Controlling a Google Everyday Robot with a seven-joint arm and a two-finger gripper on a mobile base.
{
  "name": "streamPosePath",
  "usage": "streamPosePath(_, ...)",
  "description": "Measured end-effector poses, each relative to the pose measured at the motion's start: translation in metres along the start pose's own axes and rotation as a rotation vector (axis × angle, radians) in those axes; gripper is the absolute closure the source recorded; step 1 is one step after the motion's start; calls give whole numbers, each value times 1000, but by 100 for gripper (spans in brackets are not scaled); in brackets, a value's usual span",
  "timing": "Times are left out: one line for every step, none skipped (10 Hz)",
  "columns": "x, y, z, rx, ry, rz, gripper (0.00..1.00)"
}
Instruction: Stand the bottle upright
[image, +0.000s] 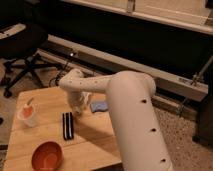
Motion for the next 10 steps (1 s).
streamPosePath(0, 2, 1, -2, -2, 2, 53)
streamPosePath(-1, 3, 2, -5, -6, 3, 58)
streamPosePath(-1, 4, 3, -6, -8, 5, 67)
streamPosePath(-1, 4, 3, -6, -10, 6, 74)
streamPosePath(-1, 4, 4, -5, -12, 5, 74)
streamPosePath(-1, 4, 4, -5, -13, 5, 74)
streamPosePath(-1, 4, 4, -5, -13, 5, 74)
streamPosePath(-1, 6, 5, -9, -15, 5, 74)
streamPosePath(0, 7, 4, -11, -14, 4, 74)
streamPosePath(1, 9, 1, -13, -11, 7, 74)
